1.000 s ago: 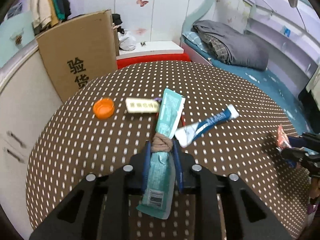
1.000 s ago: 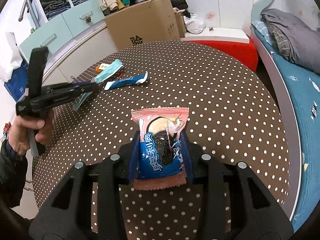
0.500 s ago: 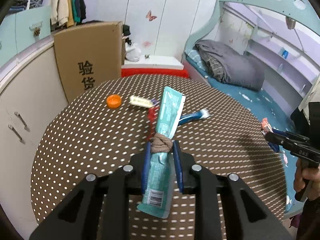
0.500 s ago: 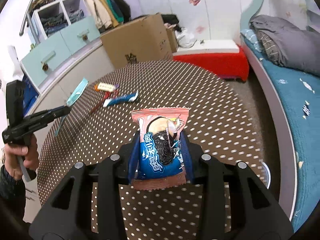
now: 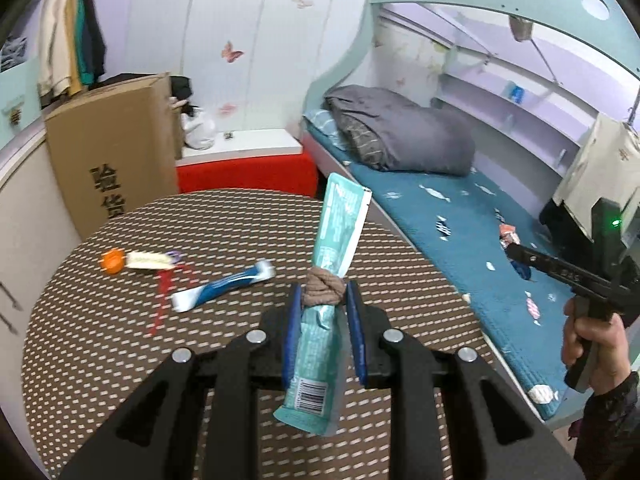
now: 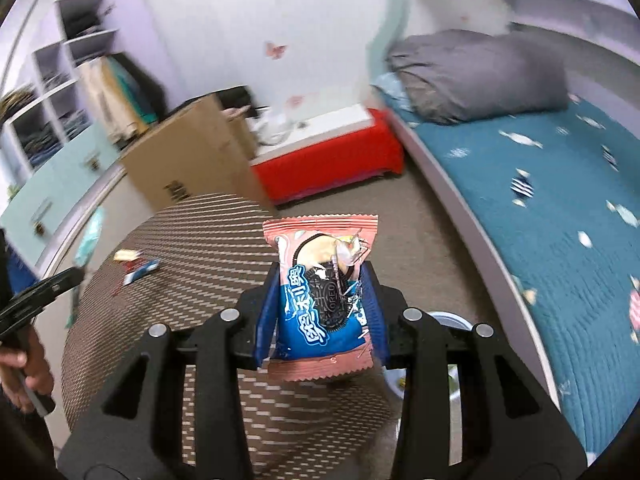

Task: Collect trash
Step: 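Carry both items to the wastebasket and open the right gripper, then open the left gripper to drop the teal tube into the wastebasket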

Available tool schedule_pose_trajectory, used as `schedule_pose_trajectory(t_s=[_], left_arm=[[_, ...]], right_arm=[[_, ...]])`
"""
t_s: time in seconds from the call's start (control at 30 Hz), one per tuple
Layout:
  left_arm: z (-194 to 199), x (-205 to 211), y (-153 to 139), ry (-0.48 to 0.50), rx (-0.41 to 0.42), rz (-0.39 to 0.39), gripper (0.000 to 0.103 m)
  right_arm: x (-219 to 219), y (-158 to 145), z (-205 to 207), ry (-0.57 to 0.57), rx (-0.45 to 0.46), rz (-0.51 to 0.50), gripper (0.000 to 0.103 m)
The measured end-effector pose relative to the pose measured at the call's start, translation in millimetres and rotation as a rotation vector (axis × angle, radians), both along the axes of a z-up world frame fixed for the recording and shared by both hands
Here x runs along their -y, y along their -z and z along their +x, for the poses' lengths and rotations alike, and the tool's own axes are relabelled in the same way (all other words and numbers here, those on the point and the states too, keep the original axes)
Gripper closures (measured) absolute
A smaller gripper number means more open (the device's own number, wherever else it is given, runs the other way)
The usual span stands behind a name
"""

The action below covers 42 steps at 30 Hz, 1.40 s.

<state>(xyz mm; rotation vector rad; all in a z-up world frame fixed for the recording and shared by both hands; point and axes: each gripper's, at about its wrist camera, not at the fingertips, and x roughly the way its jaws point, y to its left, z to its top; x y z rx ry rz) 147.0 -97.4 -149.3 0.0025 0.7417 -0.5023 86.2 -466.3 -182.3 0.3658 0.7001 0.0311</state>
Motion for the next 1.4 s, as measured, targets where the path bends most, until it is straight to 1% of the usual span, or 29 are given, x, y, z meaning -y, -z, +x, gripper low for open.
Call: schedule_pose_trajectory(t_s=[0.07,0.17,0.33,0.4,0.5,0.53,0.57,0.6,0.63,0.7,0.77,0.87,1.0,1.13,1.27,1.4], left_arm=[[1.5,16.9,-1.1,0.02,-0.002,-0.003,0.082],[4.0,39.9,-1.7,0.05,-0.007,-0.004,0.082],[7.7,66.5,1.5,0.091,-0.018,0.005,0.082],[10.4,79.5,4.3,0.104,-0.025,0.015,0.082],[15.9,93.1,8.2,0.118,-0.038,0.026,0.082],[18.0,97.8,9.2,0.12,-0.042,0.03,0.082],[20.7,104.8,11.2,0.125,-0.047,0.035,0.082],[23.2,109.8,12.6,0.129,-0.051,0.039,0.082],[26.4,117.9,14.9,0.137,-0.057,0.042,0.082],[31.3,131.0,18.4,0.154,-0.065,0.052,0.082],[34.4,147.6,24.0,0.174,-0.076,0.063,0.082],[40.7,172.8,33.0,0.209,-0.107,0.07,0.082],[47.4,208.0,45.4,0.259,-0.145,0.072,0.082],[52.8,251.3,62.0,0.307,-0.205,0.076,0.082],[55.5,295.7,83.9,0.356,-0.264,0.109,0.082],[65.2,328.3,113.1,0.372,-0.335,0.149,0.082]], right_arm=[[17.5,8.3,-0.1,0.037,-0.015,0.02,0.065],[38.9,27.9,7.3,0.083,-0.06,0.038,0.064],[63.7,74.7,28.0,0.128,-0.144,0.087,0.064],[66.9,89.1,35.1,0.133,-0.167,0.103,0.064],[75.8,116.5,47.3,0.14,-0.208,0.132,0.062],[80.2,127.7,51.3,0.158,-0.223,0.138,0.057],[85.4,139.2,55.0,0.175,-0.24,0.151,0.046],[88.6,148.2,56.7,0.185,-0.257,0.163,0.027],[92.6,157.5,57.5,0.197,-0.274,0.173,0.021],[103.6,172.6,54.9,0.232,-0.297,0.198,0.021],[113.6,176.7,44.2,0.27,-0.29,0.229,0.018],[123.2,170.2,29.3,0.288,-0.259,0.241,0.017],[136.4,153.5,4.4,0.305,-0.221,0.238,0.015],[151.1,137.7,-11.3,0.333,-0.178,0.235,0.014],[161.1,128.7,-24.1,0.354,-0.155,0.232,0.014],[166.4,127.2,-30.9,0.369,-0.15,0.239,0.013]])
